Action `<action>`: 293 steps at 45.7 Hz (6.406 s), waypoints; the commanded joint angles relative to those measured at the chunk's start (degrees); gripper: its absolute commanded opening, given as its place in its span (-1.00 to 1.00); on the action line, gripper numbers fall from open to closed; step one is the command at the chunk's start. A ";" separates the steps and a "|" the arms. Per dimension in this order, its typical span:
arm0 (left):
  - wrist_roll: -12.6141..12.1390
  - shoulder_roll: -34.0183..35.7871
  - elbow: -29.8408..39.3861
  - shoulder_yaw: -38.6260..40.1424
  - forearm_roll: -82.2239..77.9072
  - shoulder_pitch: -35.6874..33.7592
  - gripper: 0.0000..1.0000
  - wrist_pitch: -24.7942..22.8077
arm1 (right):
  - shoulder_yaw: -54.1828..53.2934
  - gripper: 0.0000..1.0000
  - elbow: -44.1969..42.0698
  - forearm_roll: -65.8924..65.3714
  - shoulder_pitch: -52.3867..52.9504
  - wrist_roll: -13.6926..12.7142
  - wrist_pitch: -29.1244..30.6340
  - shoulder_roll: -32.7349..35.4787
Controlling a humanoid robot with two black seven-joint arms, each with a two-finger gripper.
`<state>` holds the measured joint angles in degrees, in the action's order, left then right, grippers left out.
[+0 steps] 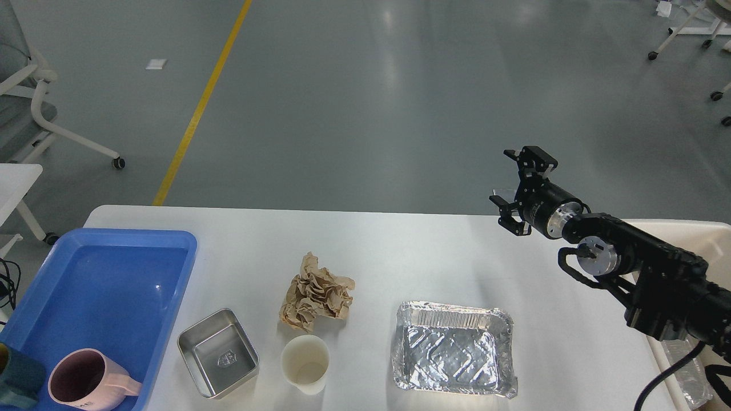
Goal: Tidy desktop
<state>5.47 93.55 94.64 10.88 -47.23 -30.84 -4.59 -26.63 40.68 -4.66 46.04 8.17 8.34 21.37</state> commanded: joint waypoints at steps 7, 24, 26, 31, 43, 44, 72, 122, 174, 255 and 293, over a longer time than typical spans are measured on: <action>-0.20 -9.07 -1.73 1.16 -10.94 -5.11 0.94 -4.80 | 0.00 1.00 0.10 0.00 0.01 0.00 0.00 0.17; 6.21 -24.01 -17.02 0.99 -52.60 -10.38 0.93 -10.43 | -0.09 1.00 0.19 0.00 0.01 0.09 0.00 0.34; 7.44 -26.21 -18.52 0.64 -54.98 -11.43 0.93 -10.61 | -0.09 1.00 0.27 0.00 0.01 0.09 0.00 0.34; 8.85 -31.13 -20.98 0.11 -59.64 -12.76 0.93 -11.49 | -0.09 1.00 0.72 0.00 0.01 0.09 -0.08 0.43; 10.00 -40.89 -22.48 -1.03 -69.39 -13.20 0.93 -15.71 | -0.09 1.00 0.72 0.00 -0.08 0.18 -0.08 0.34; 10.17 -41.42 -22.74 -1.64 -70.36 -13.20 0.93 -15.71 | -0.09 1.00 0.72 0.00 -0.08 0.18 -0.08 0.43; 12.37 -55.22 -34.69 -13.16 -74.06 -19.35 0.52 -14.83 | -0.09 1.00 1.15 0.00 -0.34 0.44 0.36 1.75; 17.38 -53.92 -35.58 -15.01 -69.24 -21.37 -0.97 -13.51 | -0.27 1.00 2.56 0.09 -0.95 0.53 0.27 3.33; 17.64 -19.01 -38.73 -3.58 -35.04 -8.28 -0.93 0.29 | -0.18 1.00 2.65 0.00 -0.78 0.53 0.36 3.33; 17.12 -44.33 -58.43 -7.63 -38.20 -6.17 -0.83 2.66 | -0.09 1.00 2.56 0.00 -2.01 0.53 0.53 3.95; 17.21 -42.75 -57.37 -3.94 -15.72 -7.83 0.87 -0.06 | 0.00 1.00 2.56 0.00 -2.01 0.53 0.53 3.95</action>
<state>23.35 50.31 37.00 5.84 -70.60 -38.09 -3.05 -26.69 43.31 -4.67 44.04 8.71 8.88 25.31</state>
